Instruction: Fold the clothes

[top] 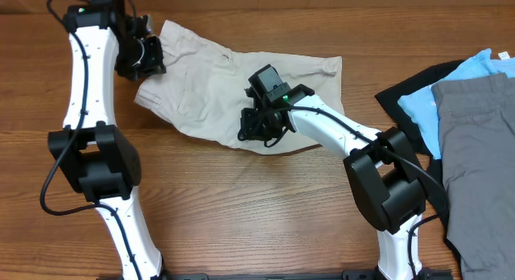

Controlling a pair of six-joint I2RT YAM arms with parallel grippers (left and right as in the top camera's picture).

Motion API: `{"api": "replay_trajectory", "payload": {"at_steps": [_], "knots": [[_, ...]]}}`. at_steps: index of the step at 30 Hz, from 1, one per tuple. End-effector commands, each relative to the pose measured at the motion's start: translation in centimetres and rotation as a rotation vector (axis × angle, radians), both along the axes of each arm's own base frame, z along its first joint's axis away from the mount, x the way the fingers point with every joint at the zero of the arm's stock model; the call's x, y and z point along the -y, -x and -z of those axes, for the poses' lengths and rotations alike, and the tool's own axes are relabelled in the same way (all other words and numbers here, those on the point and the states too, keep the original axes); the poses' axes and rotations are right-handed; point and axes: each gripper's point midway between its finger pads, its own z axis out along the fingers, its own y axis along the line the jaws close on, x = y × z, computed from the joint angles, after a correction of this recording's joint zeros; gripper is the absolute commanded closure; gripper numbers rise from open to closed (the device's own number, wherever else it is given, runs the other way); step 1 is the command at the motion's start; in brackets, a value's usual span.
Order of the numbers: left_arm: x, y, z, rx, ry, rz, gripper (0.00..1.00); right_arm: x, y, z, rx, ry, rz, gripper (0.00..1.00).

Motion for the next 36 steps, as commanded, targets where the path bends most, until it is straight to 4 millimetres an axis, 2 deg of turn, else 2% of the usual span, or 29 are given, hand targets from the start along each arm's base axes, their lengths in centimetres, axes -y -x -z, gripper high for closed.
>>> {"api": "replay_trajectory", "payload": {"at_steps": [1,7,10,17,25,31,36], "knots": [[1.1,-0.5,-1.7,0.035,-0.016,0.012,0.96,0.2,-0.5,-0.6,0.012,-0.013,0.015,0.94],[1.3,0.0,-2.0,0.019,-0.027,0.012,0.96,0.2,-1.9,-4.1,0.000,-0.133,0.019,0.96],[1.3,0.2,-1.9,0.008,-0.025,0.009,0.96,0.3,-2.2,-4.4,0.006,-0.144,0.023,0.96],[2.3,0.1,-2.6,0.013,0.038,-0.011,0.96,-0.1,-1.8,-3.8,0.018,-0.103,0.026,0.96],[3.0,0.2,-4.8,0.042,0.057,0.003,0.96,-0.9,-0.6,-2.2,0.025,-0.048,0.020,0.96],[3.5,0.3,-6.0,0.060,0.057,0.013,0.96,-1.4,0.0,-0.2,0.046,-0.019,0.041,0.96],[4.1,0.8,-5.9,0.040,0.057,0.024,0.96,-1.0,0.5,1.5,0.061,0.013,0.048,0.96]]}}
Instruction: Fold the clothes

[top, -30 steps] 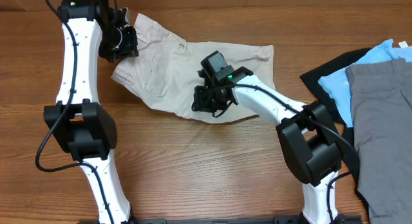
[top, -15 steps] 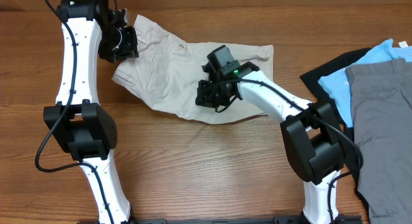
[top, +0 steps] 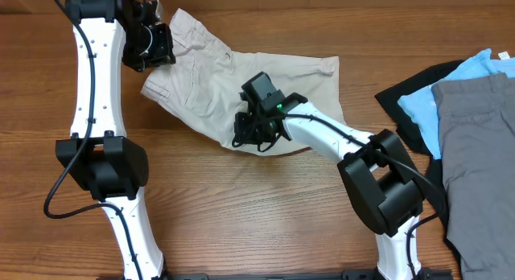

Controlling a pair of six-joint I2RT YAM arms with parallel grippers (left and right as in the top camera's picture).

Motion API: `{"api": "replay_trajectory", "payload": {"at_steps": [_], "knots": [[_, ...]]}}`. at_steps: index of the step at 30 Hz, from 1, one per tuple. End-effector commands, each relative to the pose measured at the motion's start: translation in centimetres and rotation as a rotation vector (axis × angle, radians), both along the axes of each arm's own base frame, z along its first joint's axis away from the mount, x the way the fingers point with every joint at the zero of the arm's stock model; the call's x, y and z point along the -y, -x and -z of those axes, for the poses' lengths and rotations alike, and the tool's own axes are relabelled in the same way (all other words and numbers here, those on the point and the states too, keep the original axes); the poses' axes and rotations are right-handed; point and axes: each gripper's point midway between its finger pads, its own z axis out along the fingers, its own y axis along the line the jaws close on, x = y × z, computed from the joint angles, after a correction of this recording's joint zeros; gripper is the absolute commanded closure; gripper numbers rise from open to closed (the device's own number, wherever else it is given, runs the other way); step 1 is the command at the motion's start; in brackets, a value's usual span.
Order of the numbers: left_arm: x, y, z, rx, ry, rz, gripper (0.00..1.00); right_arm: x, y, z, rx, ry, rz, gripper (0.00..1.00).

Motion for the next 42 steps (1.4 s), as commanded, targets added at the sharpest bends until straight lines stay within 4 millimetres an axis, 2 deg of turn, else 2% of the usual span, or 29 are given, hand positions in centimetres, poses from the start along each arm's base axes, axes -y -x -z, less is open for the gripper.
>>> {"api": "replay_trajectory", "payload": {"at_steps": [1,6,9,11,13,18,20,22,24,28,37,40,42], "knots": [[1.3,0.0,-1.3,0.021,0.034,0.014,0.96,0.5,0.3,0.7,0.023,0.021,0.023,0.96],[2.2,0.3,-1.1,0.013,0.014,0.034,0.96,0.0,1.2,1.7,0.019,0.011,0.027,0.96],[2.9,0.5,-1.0,0.008,0.008,0.043,0.96,-0.2,1.4,1.3,0.015,-0.002,0.014,0.96],[3.3,0.6,-1.0,0.003,0.003,0.053,0.96,-0.5,1.4,-0.8,-0.007,-0.049,-0.002,0.96],[3.5,0.8,-0.9,-0.001,-0.010,0.059,0.96,0.1,0.4,-3.8,0.041,-0.059,-0.015,0.96],[3.6,0.8,-0.8,-0.001,-0.022,0.062,0.96,3.5,-3.6,-12.0,0.203,-0.084,0.087,0.96],[3.6,0.8,-0.8,-0.002,-0.021,0.057,0.96,4.4,-4.8,-13.7,0.250,-0.112,0.117,0.96],[3.6,0.8,-0.8,-0.006,-0.018,0.048,0.96,5.1,-5.8,-14.1,0.265,-0.123,0.147,0.96],[3.7,0.8,-0.9,-0.008,-0.009,0.042,0.96,5.6,-6.5,-13.5,0.255,-0.125,0.177,0.96],[3.7,0.8,-0.9,-0.012,-0.006,0.029,0.96,4.9,-7.2,-11.3,0.241,-0.118,0.170,0.96],[4.1,0.9,-1.9,0.000,0.016,0.028,0.96,1.9,-6.0,-1.8,0.114,-0.048,0.115,0.96],[4.7,0.8,-3.0,0.020,0.057,0.020,0.96,0.5,-5.4,0.1,0.104,-0.046,0.085,0.96],[5.2,0.7,-3.7,0.036,0.086,0.021,0.96,-0.4,-5.1,0.7,0.110,-0.050,0.068,0.96]]}}
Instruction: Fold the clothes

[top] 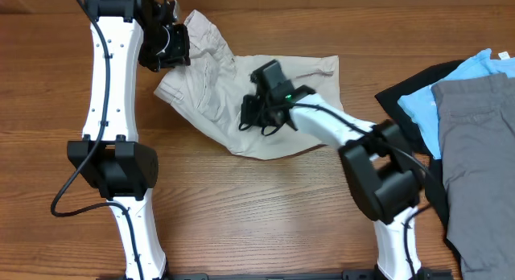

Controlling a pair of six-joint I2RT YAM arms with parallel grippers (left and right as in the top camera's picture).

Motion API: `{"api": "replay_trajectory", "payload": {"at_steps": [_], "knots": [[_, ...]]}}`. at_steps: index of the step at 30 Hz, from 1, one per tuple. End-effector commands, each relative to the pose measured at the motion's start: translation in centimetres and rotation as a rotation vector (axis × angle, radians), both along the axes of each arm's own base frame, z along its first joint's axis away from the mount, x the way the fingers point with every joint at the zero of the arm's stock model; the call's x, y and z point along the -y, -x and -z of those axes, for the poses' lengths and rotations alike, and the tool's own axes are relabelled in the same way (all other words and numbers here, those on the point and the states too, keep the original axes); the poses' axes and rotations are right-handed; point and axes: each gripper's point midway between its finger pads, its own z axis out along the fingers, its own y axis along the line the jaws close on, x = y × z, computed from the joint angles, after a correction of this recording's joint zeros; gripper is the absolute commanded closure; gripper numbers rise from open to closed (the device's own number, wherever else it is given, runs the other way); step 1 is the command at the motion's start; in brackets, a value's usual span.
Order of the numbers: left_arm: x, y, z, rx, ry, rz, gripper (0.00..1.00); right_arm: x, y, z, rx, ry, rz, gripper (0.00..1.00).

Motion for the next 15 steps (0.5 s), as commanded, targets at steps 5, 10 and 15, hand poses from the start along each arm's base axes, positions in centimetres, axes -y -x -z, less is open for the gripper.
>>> {"api": "replay_trajectory", "payload": {"at_steps": [5,10,15], "knots": [[2.5,0.0,-2.7,0.048,0.094,0.008,0.96,-1.5,0.0,-0.4,0.048,-0.011,-0.047,0.96],[3.1,0.3,-2.6,0.037,0.091,0.021,0.96,1.2,-2.2,-4.5,0.079,0.009,-0.028,0.96],[3.3,0.4,-2.6,0.036,0.091,0.026,0.96,4.0,-5.6,-8.9,0.164,-0.022,0.036,0.96]]}}
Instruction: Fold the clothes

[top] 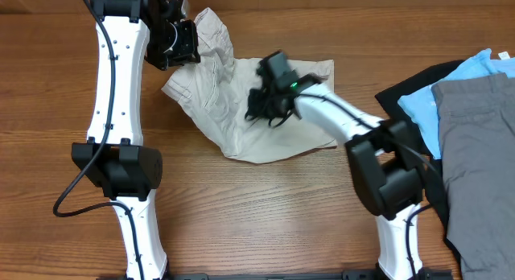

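A beige garment (278, 139) lies crumpled at the middle back of the wooden table. Its left end is raised and bunched at my left gripper (187, 40), which is shut on that end near the table's far edge. My right gripper (259, 103) sits over the middle of the garment, pointing left, and is blurred. Its fingers are dark against the cloth, so their state does not show. The garment's right edge (330, 67) lies flat.
At the right edge lies a pile of other clothes: a black piece (402, 99), a light blue piece (422, 111) and a large grey piece (479, 159). Bare wood table (241, 224) spreads in front of the garment.
My left gripper has moved a little right and toward the back, pulling the garment's left end further over. My right gripper has shifted up and slightly right over the garment.
The garment first lay spread out, with my left gripper at its left end and my right gripper near its front edge. At each later moment the left gripper stood further right and back with that end. The garment is now narrower and bunched, the right gripper over its middle.
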Controlling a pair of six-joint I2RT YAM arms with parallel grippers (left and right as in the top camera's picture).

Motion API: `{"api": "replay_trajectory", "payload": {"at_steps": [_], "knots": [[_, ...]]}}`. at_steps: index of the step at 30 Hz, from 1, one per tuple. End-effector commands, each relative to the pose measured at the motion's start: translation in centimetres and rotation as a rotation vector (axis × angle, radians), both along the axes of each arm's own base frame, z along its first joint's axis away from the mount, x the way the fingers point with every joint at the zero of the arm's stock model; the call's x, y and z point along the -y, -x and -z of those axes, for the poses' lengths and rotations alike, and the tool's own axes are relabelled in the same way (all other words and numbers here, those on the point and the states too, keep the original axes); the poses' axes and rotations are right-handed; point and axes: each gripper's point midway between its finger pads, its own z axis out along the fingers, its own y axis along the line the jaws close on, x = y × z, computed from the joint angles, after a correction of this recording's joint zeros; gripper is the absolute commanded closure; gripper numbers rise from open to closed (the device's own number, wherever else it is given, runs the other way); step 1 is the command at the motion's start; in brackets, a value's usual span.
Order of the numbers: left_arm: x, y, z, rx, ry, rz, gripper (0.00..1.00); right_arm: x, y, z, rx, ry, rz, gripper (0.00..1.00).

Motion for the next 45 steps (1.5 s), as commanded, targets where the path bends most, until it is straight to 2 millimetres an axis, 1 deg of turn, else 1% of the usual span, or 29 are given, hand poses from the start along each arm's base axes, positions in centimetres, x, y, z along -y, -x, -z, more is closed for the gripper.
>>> {"api": "replay_trajectory", "payload": {"at_steps": [1,3,5,8,10,12,16,22,25,27,30,31,34,35,37,38,39,41,43,45], "knots": [[1.1,0.0,-1.5,0.029,0.047,0.004,0.96,1.5,-3.6,-7.0,0.159,-0.062,0.034,0.96],[1.1,0.0,-1.5,0.029,0.047,0.004,0.96,2.4,-4.4,-7.2,0.164,-0.072,0.068,0.96],[1.1,0.0,-1.5,0.029,0.047,0.004,0.96,2.7,-5.1,-7.3,0.180,-0.087,0.091,0.96],[1.1,0.0,-1.4,0.027,0.047,0.004,0.96,2.3,-6.0,-7.6,0.226,-0.110,0.090,0.96],[1.1,0.0,-1.4,0.026,0.047,0.004,0.96,1.5,-6.3,-7.8,0.245,-0.128,0.090,0.96],[1.1,0.1,-1.5,0.026,0.048,0.004,0.96,0.9,-6.6,-7.5,0.248,-0.143,0.097,0.96],[1.3,0.3,-1.5,0.019,0.046,0.009,0.96,-0.2,-7.1,-5.7,0.249,-0.158,0.095,0.96],[1.6,0.4,-1.5,0.015,0.046,0.015,0.96,-2.1,-7.2,-1.4,0.211,-0.167,0.096,0.96],[1.6,0.5,-1.4,0.013,0.046,0.017,0.95,-3.6,-7.1,0.4,0.211,-0.188,0.088,0.96],[1.9,0.6,-1.4,0.011,0.046,0.021,0.95,-5.1,-7.0,1.1,0.238,-0.207,0.064,0.96],[2.5,0.7,-1.4,0.008,0.047,0.027,0.95,-6.7,-6.7,1.3,0.272,-0.228,0.032,0.96],[2.7,0.8,-1.4,0.008,0.048,0.030,0.95,-7.1,-6.6,1.2,0.280,-0.231,0.023,0.96],[3.3,0.9,-1.4,0.010,0.034,0.043,0.96,-7.5,-6.5,0.9,0.299,-0.229,-0.001,0.96],[3.4,1.0,-1.3,0.011,0.024,0.048,0.96,-7.7,-6.3,0.5,0.297,-0.243,-0.014,0.96],[3.7,1.1,-1.3,0.011,0.019,0.056,0.96,-7.6,-6.2,-0.7,0.286,-0.294,-0.044,0.96],[3.7,1.1,-1.2,0.012,0.012,0.057,0.96,-7.4,-6.2,-1.9,0.279,-0.333,-0.064,0.95],[3.7,1.1,-1.1,0.014,-0.005,0.057,0.96,-6.7,-6.4,-3.5,0.275,-0.380,-0.086,0.90],[3.7,1.1,-1.0,0.016,-0.020,0.056,0.96,-5.1,-6.6,-5.9,0.260,-0.433,-0.101,0.83],[3.7,1.1,-1.0,0.015,-0.019,0.058,0.96,-2.5,-6.9,-8.5,0.238,-0.461,-0.087,0.77],[3.8,1.1,-1.0,0.016,-0.019,0.061,0.96,0.4,-6.7,-10.4,0.196,-0.461,-0.053,0.77]]}}
